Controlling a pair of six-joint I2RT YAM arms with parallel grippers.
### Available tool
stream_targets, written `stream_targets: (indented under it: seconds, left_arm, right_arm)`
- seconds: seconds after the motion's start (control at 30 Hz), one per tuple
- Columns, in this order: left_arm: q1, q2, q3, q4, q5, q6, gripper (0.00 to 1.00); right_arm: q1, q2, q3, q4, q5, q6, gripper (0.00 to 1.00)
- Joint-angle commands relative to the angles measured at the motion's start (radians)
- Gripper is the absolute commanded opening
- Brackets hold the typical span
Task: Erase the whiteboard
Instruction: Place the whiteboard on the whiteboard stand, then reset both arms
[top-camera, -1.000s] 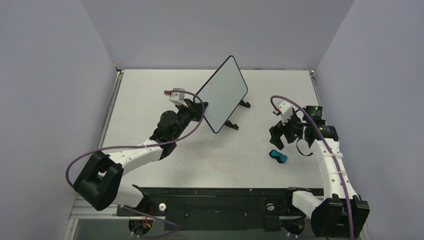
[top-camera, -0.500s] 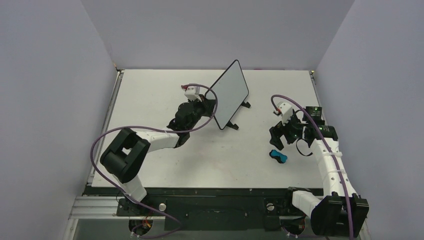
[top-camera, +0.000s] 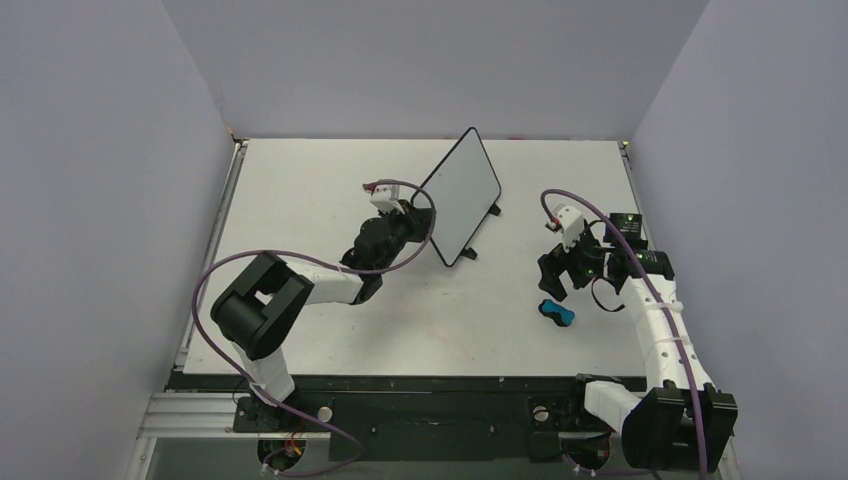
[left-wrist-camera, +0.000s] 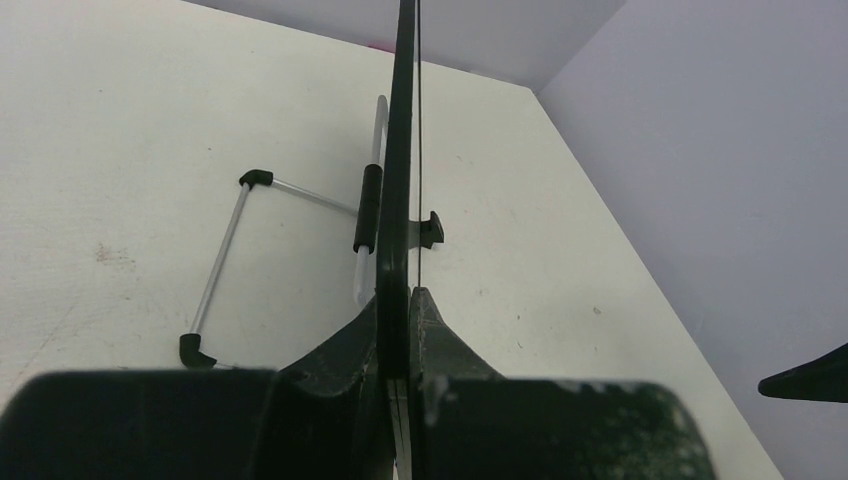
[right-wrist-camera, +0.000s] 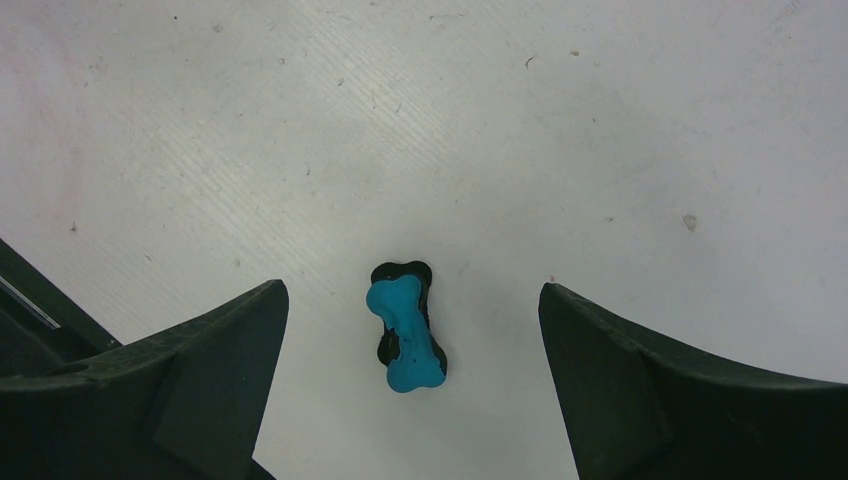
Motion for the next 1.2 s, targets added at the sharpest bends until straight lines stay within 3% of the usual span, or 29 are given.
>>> stream_targets:
  seconds: [0.0,0.1,0.17,0.3,0.57,0.8,1.0,1.17]
  left_arm:
    - [-0.039,0.022,-0.021,0.153,-0.036,-0.015,0.00]
    - [-0.040,0.034,-0.055,0.184,-0.040,-0.033,0.11]
    - [-0.040,0.026,-0.069,0.180,-0.046,-0.037,0.23]
    - [-0.035,-0.007,-0.086,0.160,-0.056,-0.033,0.33]
    - [-0.003,-0.141,-0.109,0.065,-0.045,-0.015,0.40]
    - [0.001,-0.408,-0.221,-0.037,-0.067,0.043,0.45]
    - [0.020,-0.668,-0.295,-0.296,-0.083,0.090,0.48]
    - [0.101,-0.908,-0.258,-0.612,-0.063,0.111,0.51]
  right_arm:
    - [-0.006,0.004,-0.001,0.035,0.001,-0.001,0.91]
    - [-0.006,0.001,-0.004,0.036,0.002,0.001,0.91]
    - [-0.006,-0.005,-0.004,0.039,0.004,0.004,0.91]
    - [-0.006,-0.011,-0.004,0.048,0.014,0.022,0.91]
    - [-0.014,-0.035,0.000,0.067,0.058,0.049,0.92]
    - [-0.062,-0.123,0.029,0.151,0.188,0.158,0.92]
    - [-0.090,-0.256,-0.004,0.286,0.353,0.287,0.92]
    - [-0.150,-0.267,-0.005,0.277,0.286,0.342,0.92]
